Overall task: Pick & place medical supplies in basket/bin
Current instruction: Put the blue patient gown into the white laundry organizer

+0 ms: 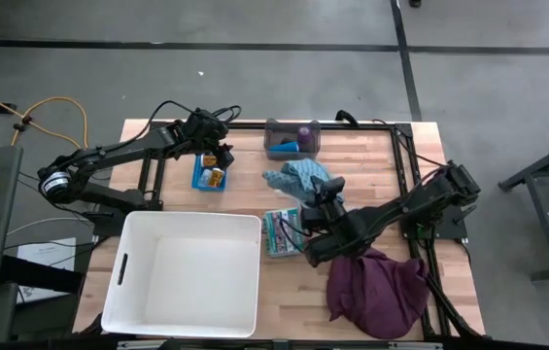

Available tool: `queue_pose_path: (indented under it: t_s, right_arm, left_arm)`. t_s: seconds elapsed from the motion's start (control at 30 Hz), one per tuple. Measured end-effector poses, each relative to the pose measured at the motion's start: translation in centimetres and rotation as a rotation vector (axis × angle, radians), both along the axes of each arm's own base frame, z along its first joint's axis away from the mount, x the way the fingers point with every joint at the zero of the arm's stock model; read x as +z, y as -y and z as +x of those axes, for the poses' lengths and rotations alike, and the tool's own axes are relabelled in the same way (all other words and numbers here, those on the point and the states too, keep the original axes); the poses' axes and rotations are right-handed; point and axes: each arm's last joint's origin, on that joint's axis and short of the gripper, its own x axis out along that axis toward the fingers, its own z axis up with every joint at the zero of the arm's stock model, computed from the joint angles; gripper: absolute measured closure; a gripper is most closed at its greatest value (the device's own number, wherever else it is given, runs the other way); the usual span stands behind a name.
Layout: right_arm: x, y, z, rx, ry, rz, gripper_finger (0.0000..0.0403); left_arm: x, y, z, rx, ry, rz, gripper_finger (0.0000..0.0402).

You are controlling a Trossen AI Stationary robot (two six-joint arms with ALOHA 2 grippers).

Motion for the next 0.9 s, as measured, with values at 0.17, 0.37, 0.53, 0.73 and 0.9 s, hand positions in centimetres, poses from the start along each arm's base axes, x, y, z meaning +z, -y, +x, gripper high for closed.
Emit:
queue_pose_path:
  t_s: [0.17,0.37,0.53,0.73,0.9]
  right_arm:
    - [3.0,-0.2,0.9,0.01,0.053,0.001,0.0397]
    - [7.0,-0.6,1.7,0.039,0.094,0.003,0.0397]
    - [11.4,-1.0,2.7,0.089,0.146,0.006,0.0397]
    - [14.5,-1.3,3.3,0.208,0.215,0.043,0.0397]
    - [15.2,-1.5,3.6,0.273,0.217,0.037,0.0397]
  left_arm:
    - [0.0,0.0,0.0,0.0,0.0,0.0,0.0208]
    - [0.0,0.0,0.0,0.0,0.0,0.0,0.0208]
    - [0.0,0.0,0.0,0.0,0.0,0.0,0.0208]
    - [0.0,0.0,0.0,0.0,0.0,0.0,0.0208]
    - [0.0,0.0,0.0,0.0,0.0,0.0,0.0208]
